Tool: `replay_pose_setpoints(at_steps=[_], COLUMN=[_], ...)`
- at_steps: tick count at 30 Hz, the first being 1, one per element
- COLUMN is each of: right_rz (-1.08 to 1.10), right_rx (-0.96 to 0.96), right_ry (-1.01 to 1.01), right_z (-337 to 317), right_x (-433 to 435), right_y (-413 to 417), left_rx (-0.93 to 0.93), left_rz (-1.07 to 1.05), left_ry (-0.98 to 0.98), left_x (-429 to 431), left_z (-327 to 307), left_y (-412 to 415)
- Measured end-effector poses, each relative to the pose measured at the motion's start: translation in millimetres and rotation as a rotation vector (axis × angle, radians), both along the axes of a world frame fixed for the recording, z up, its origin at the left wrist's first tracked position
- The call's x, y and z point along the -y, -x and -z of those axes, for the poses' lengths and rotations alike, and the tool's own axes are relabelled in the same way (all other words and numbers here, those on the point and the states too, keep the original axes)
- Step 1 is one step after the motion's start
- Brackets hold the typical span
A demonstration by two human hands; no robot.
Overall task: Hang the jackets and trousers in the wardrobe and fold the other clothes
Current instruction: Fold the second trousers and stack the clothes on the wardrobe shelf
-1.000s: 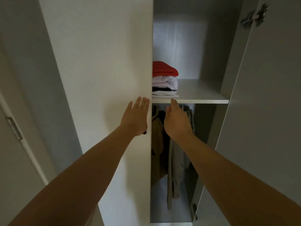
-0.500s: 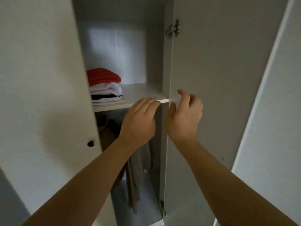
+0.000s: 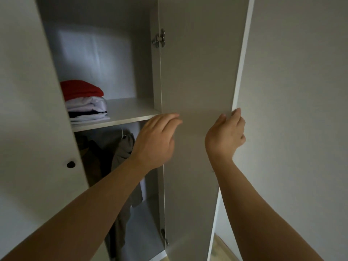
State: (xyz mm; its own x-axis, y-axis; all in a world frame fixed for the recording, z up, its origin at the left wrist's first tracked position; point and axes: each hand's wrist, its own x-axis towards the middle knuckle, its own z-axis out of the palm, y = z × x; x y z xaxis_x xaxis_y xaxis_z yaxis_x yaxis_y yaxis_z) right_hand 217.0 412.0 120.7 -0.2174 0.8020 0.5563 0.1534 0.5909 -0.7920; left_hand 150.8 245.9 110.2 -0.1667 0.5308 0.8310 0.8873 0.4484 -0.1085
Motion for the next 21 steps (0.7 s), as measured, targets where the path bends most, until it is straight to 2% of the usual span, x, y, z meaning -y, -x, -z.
replay_pose_setpoints(at_steps=[3, 6, 8, 11, 17, 21], right_rz=[-0.028, -0.255, -0.437, -0.617, -0.774, -0.835], right_rx=[-0.115, -0.211, -0.201, -0.134, 0.002, 0.322], right_ry=[-0.021, -0.094, -0.181, -0.349, -0.796, -1.018], right_z=[3.2, 17.5, 29.4, 43.7, 47.3, 40.4], right_x=[22.2, 49.2, 65.2, 85.2, 129.0, 161.0], right_y=[-4.8, -5.2, -1.0, 16.9, 82.8, 143.4], left_rx=[0.005, -0.01, -0.008, 0.026, 0.111, 0.173], left_rz=[-0.018, -0.068, -0.14, -0.224, -0.389, -0.612], left_ry=[-0.041, -0.102, -0.137, -0.213, -0.261, -0.24], left_x=[13.2, 33.1, 49.8, 78.2, 140.0, 185.7], left_z=[3.3, 10.2, 13.0, 16.2, 28.4, 38.2], left_y=[-3.3, -2.4, 1.5, 12.8, 43.7, 70.0])
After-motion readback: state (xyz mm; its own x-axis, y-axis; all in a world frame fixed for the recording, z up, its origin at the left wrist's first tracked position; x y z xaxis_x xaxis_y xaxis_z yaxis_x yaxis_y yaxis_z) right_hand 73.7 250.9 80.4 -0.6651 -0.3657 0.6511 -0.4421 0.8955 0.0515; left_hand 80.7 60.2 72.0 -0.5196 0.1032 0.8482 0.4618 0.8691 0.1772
